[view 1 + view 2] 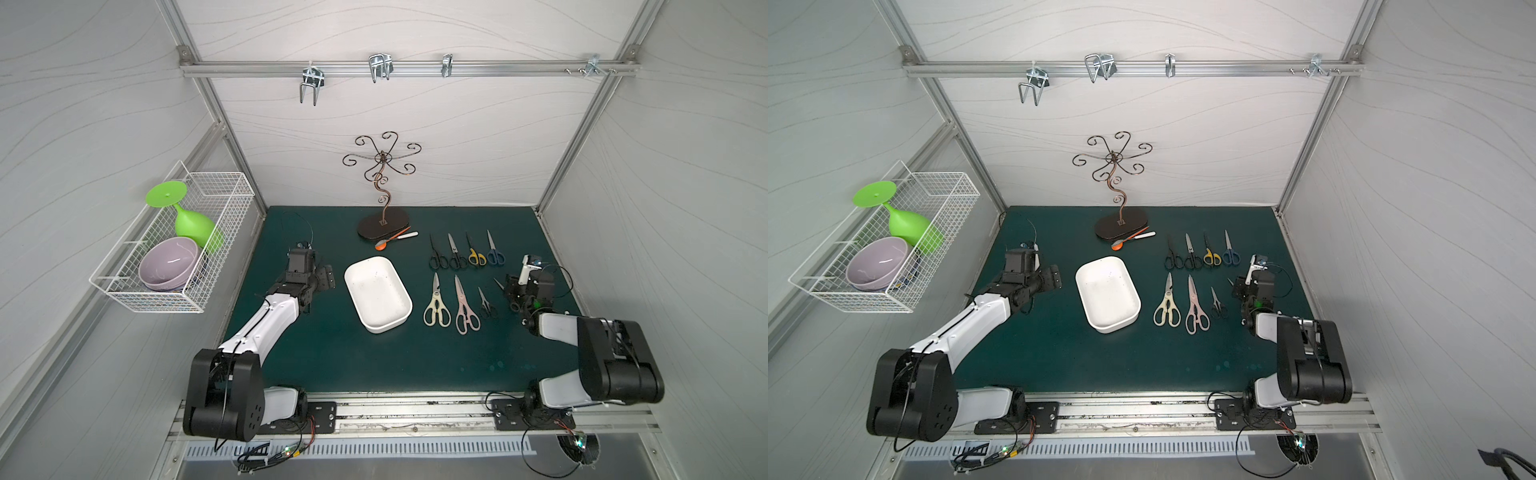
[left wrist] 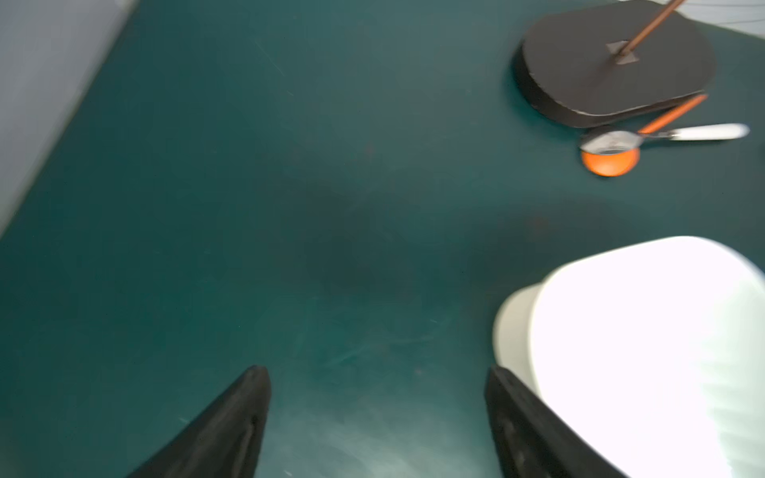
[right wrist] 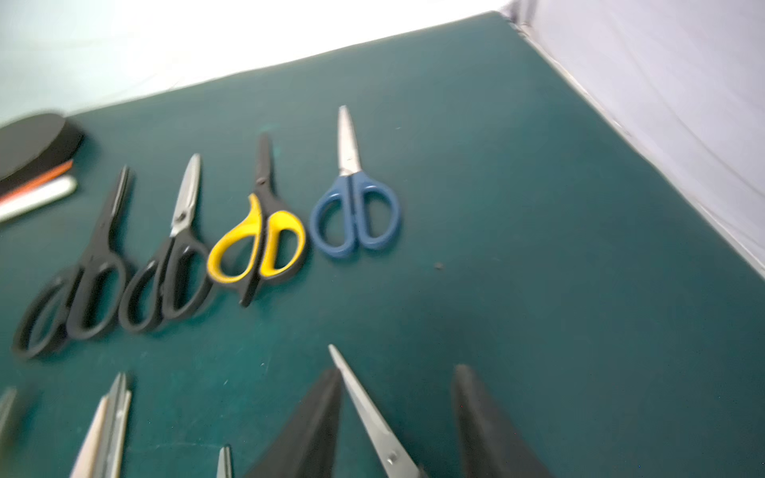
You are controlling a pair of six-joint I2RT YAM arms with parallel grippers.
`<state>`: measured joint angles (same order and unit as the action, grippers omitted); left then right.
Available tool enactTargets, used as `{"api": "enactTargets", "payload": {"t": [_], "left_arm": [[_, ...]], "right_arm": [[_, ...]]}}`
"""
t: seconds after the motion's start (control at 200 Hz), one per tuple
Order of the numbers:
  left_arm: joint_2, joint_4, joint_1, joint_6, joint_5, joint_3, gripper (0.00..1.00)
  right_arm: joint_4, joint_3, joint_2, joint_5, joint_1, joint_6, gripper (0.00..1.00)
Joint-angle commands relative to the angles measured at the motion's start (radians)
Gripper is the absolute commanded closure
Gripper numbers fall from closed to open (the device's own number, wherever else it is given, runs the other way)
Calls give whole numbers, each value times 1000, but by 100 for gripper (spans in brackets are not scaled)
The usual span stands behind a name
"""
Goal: Take the scissors out of the storage box
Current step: Reset both arms
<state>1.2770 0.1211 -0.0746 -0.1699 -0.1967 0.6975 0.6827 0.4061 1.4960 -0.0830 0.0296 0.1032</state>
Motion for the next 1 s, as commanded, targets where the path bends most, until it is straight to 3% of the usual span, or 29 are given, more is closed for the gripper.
{"api": "enactTargets", "payload": {"t": [0.0,0.02,0.04,0.125,0.255,0.465,0.55,0.65,0.995], "left_arm": [[-23,-255,7,105,-193,-85,8],[-22,-293,9,120,-202,-100,8],[-17,-328,14,127,-206,-118,7],[0,-421,45,119,-175,-160,7],[61,-616,59,147,-125,-215,7],[215,-820,61,152,13,-230,7],[287,-1010,67,144,-1,-293,5],[276,-978,65,143,-4,-286,0],[277,-972,65,139,-1,-282,0]], "right_arm": [[210,-11,79,13,94,-148,25],[218,-12,79,19,103,-160,5],[202,-13,67,31,104,-161,1],[228,-25,71,77,98,-175,1],[114,27,66,187,59,-163,1],[81,52,78,225,23,-127,1],[80,53,75,221,24,-128,1],[80,53,74,222,24,-128,1],[74,64,89,231,22,-127,1]]}}
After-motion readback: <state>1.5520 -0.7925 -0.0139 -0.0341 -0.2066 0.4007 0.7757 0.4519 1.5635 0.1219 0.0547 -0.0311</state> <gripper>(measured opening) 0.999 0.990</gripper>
